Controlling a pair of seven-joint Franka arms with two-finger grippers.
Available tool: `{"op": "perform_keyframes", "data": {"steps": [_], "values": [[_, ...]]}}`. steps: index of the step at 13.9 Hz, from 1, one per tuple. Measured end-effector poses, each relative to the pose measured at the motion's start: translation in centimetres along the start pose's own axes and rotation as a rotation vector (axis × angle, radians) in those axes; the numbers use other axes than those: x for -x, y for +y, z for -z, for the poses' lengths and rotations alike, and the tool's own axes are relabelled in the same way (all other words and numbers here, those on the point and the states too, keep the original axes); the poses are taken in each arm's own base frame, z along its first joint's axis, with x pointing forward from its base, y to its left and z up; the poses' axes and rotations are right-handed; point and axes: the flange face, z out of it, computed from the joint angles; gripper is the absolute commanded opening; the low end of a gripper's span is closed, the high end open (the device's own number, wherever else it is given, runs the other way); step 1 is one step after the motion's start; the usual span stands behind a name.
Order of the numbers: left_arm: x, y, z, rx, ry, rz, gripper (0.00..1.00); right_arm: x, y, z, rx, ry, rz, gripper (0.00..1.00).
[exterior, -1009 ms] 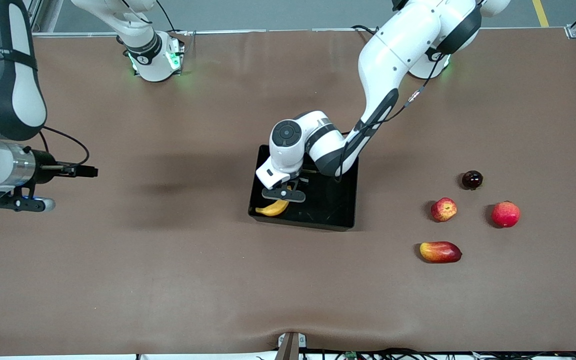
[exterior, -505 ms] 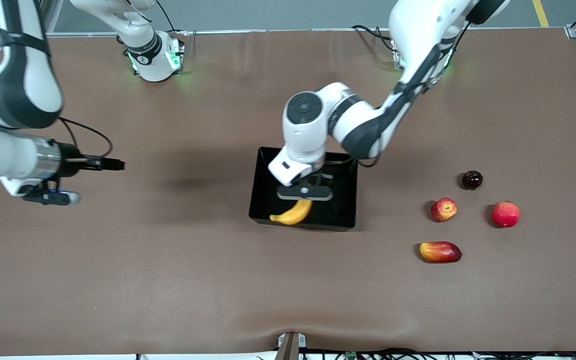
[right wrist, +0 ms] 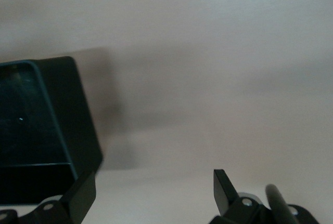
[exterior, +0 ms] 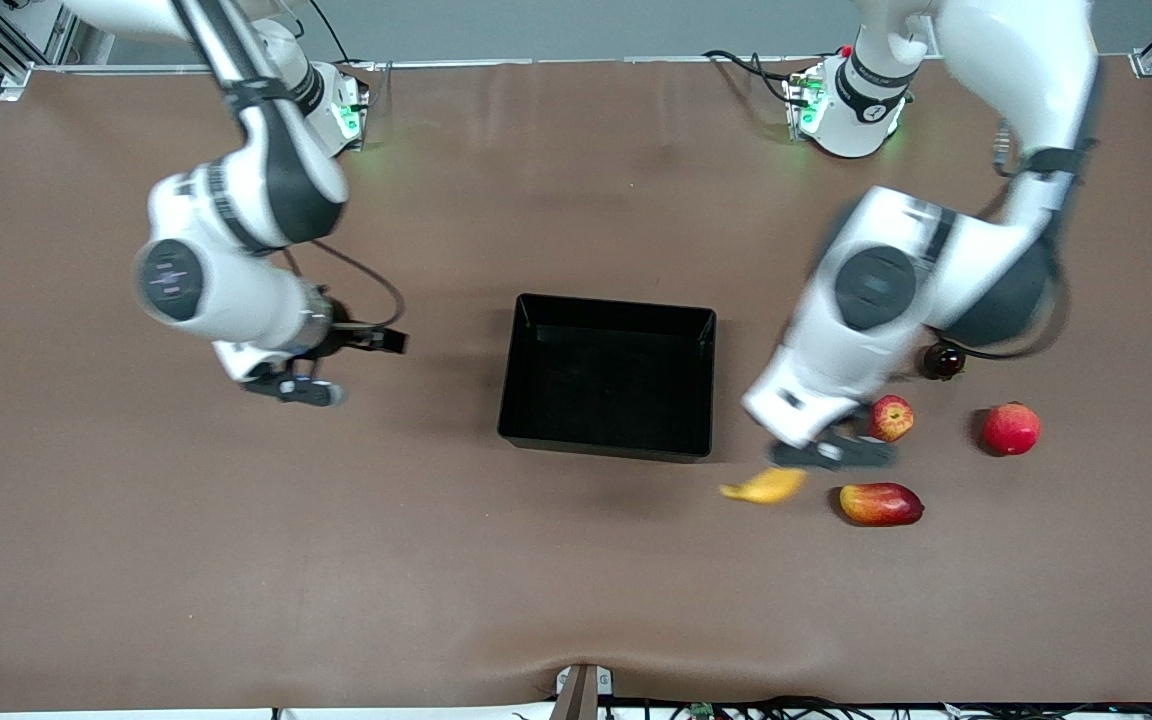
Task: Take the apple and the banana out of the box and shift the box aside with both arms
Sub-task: 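Place the banana by the mango while the right gripper grips the tray rim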
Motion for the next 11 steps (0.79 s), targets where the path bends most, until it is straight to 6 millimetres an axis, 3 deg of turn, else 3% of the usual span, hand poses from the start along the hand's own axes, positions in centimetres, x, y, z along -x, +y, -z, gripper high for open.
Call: {"op": "perform_keyframes", "data": {"steps": [3,5,6,8,9,11], "values": [[-2.0,-10.6,-3.0,-0.003,-0.037,-0.013,0.00,2.6,-6.0,-5.0,-0.012,0.053,-0.009,1.00],[-2.9,-16.3,-5.7,0.010,-0.034,0.018,0.00,3.4,-8.5,-8.9,-0.017,0.077,0.011,0.97],[-3.2,-18.5,-7.4,0.019,-0.032,0.043,0.00,3.6,-9.2,-10.7,-0.019,0.087,0.017,0.79],[-3.7,-21.6,-11.2,0.039,-0.023,0.086,0.00,3.8,-10.2,-13.8,-0.026,0.107,0.014,0.26],[-3.9,-22.6,-13.1,0.050,-0.019,0.101,0.00,4.1,-10.7,-15.0,-0.024,0.110,0.020,0.05],[-4.1,-23.5,-16.4,0.063,-0.012,0.118,0.00,4.6,-11.4,-16.6,-0.022,0.113,0.028,0.00]]}}
